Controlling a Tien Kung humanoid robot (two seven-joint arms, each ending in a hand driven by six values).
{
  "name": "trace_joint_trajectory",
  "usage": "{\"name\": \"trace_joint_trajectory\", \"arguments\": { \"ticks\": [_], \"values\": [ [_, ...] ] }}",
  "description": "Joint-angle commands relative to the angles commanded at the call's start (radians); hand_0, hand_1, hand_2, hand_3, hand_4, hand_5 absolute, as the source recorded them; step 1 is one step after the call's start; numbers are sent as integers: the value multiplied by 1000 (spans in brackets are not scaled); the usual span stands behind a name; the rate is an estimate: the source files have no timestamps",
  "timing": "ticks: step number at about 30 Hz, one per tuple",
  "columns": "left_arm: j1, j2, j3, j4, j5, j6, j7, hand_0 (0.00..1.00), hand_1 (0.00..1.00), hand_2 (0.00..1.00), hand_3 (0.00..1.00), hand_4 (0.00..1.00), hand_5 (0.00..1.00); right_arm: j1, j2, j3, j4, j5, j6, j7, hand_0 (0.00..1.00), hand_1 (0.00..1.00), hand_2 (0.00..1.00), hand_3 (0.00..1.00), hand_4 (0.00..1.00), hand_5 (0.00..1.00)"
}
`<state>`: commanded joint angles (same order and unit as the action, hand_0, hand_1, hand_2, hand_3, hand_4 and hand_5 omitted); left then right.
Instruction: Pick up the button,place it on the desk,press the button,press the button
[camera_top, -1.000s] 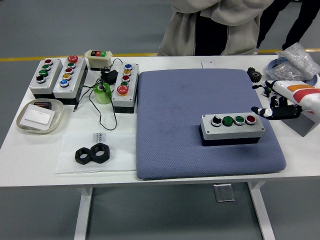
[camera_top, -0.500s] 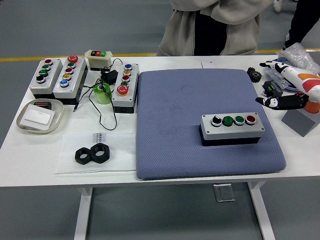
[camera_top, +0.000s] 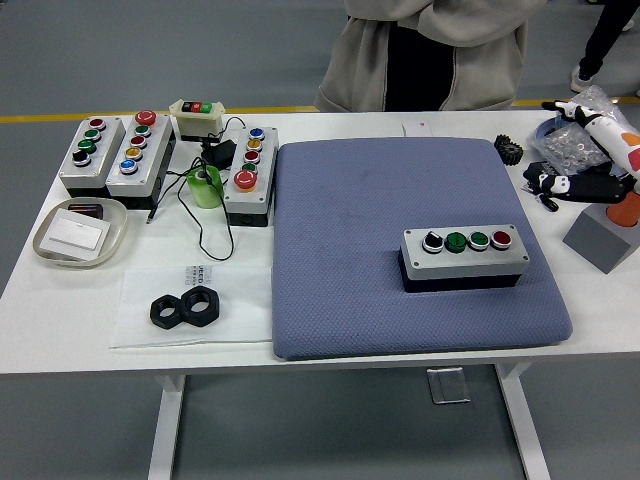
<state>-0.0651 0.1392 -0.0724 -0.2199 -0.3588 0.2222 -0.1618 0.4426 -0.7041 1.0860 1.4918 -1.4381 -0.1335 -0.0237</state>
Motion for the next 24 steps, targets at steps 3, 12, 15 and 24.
{"name": "trace_joint_trajectory", "arguments": {
  "ticks": [3, 12, 15, 24],
  "values": [
    [0, 0, -3, 0, 3, 1, 1, 715, 835, 895, 825, 642, 998, -16, 11, 10, -6, 113, -64, 31, 998, 942, 998, 998, 818, 445],
    [1, -1, -7, 0, 10, 1, 4, 715, 835, 895, 825, 641, 998, -45, 35, 39, -17, 488, -115, 77, 981, 908, 970, 974, 773, 511],
    [1, -2, -9, 0, 13, 2, 5, 715, 835, 895, 825, 641, 998, -52, 38, 50, -21, 611, -109, 79, 981, 908, 970, 974, 773, 511],
    [5, -2, -16, 0, 21, 3, 7, 715, 835, 896, 825, 642, 998, -74, 53, 77, -41, 940, -79, 43, 959, 870, 912, 889, 673, 642]
  ]
}}
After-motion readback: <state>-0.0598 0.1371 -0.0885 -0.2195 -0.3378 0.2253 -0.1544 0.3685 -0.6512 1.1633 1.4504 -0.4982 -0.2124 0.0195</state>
